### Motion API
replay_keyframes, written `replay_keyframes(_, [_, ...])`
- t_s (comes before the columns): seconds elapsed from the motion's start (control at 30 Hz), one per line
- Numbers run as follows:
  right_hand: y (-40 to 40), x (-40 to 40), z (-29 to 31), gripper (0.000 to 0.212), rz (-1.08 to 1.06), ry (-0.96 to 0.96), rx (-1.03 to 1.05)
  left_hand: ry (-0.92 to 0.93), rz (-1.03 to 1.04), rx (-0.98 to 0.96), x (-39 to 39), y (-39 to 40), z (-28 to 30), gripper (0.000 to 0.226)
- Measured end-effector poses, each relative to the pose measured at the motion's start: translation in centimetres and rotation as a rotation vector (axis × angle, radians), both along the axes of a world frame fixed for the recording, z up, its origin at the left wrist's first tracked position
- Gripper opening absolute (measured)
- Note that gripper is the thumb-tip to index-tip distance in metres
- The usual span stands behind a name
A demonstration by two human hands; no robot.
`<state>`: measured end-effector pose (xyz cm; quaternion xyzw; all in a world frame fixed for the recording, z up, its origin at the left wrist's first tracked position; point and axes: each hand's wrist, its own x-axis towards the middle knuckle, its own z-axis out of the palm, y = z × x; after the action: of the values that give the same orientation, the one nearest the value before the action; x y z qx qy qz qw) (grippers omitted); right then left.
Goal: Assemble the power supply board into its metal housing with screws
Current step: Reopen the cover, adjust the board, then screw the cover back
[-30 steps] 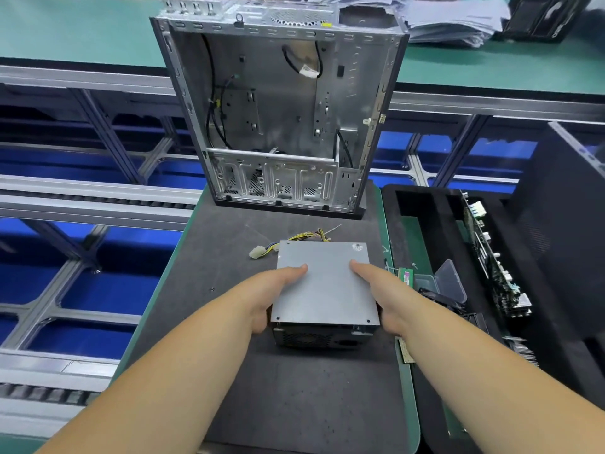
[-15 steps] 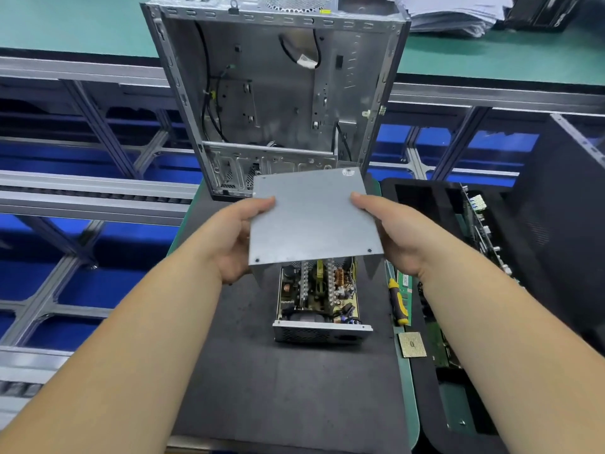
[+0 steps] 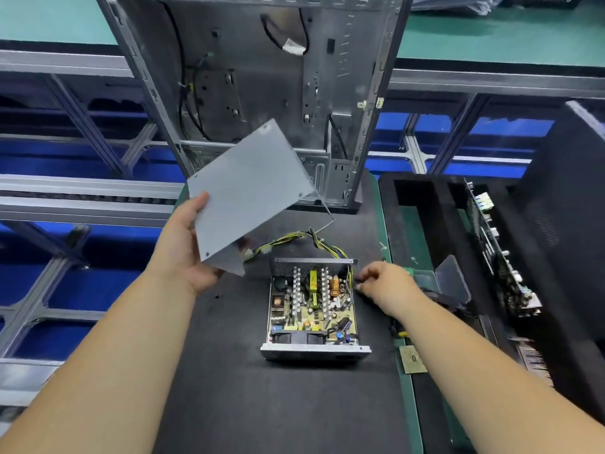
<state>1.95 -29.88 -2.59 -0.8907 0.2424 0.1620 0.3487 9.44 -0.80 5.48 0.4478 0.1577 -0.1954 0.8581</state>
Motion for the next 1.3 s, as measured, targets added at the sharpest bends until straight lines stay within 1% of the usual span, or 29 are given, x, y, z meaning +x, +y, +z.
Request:
replay_keyframes(0.07, [0.2, 0.6, -0.6, 0.019, 0.000, 0.003, 0.034, -0.012, -0.003, -0.035, 0.3, -0.2, -0.3, 0.042])
replay_keyframes(0.13, [0.1, 1.0, -0.9, 0.022, -0.035, 0.005, 0.129, -0.017, -0.009, -0.063, 0.7, -0.4, -0.5, 0.049])
replay_keyframes(0.2, [0.0, 1.3, -0.9, 0.024, -0.059, 0.005, 0.179, -0.024, -0.018, -0.090, 0.9, -0.5, -0.6, 0.047])
replay_keyframes(0.33, [0.4, 1.5, -0.3, 0.025, -0.091, 0.027, 0.195, -0.037, -0.028, -0.081, 1.1, -0.7, -0.8, 0.040])
replay_keyframes(0.5, [0.9, 2.3, 1.6, 0.029, -0.064, 0.174, 0.221, -0.052, -0.029, -0.038, 0.9, -1.1, -1.1, 0.045])
replay_keyframes(0.6, [0.9, 2.2, 1.9, 0.030, -0.037, 0.198, 0.227, -0.047, -0.021, -0.001, 0.9, -1.5, -1.4, 0.034])
replay_keyframes(0.7, [0.6, 1.3, 1.5, 0.021, -0.051, 0.126, 0.196, -0.032, -0.028, 0.019, 0.8, -2.0, -1.7, 0.026])
replay_keyframes(0.73, [0.5, 0.9, 1.4, 0.016, -0.005, 0.122, 0.137, -0.027, -0.035, 0.021, 0.8, -2.2, -1.7, 0.025])
replay_keyframes(0.8, [0.4, -0.1, 1.3, 0.007, 0.111, 0.194, 0.039, -0.020, -0.047, 0.026, 0.8, -2.5, -1.9, 0.025])
replay_keyframes(0.83, [0.5, -0.6, 1.3, 0.008, 0.153, 0.247, 0.039, -0.020, -0.053, 0.024, 0.8, -2.6, -1.9, 0.025])
replay_keyframes(0.9, [0.7, -1.3, 1.4, 0.015, 0.245, 0.332, 0.058, -0.033, -0.066, 0.021, 0.8, -3.0, -2.0, 0.026])
replay_keyframes(1.0, [1.1, -2.0, 2.1, 0.020, 0.398, 0.361, -0.025, -0.053, -0.083, 0.022, 0.8, -3.6, -2.0, 0.027])
replay_keyframes(1.17, [1.6, -2.2, 3.2, 0.022, 0.470, 0.375, -0.060, -0.066, -0.098, 0.022, 1.0, -4.1, -2.4, 0.030])
replay_keyframes(1.3, [1.7, -1.3, 3.4, 0.018, 0.492, 0.525, 0.028, -0.075, -0.095, 0.017, 1.0, -3.8, -2.5, 0.031])
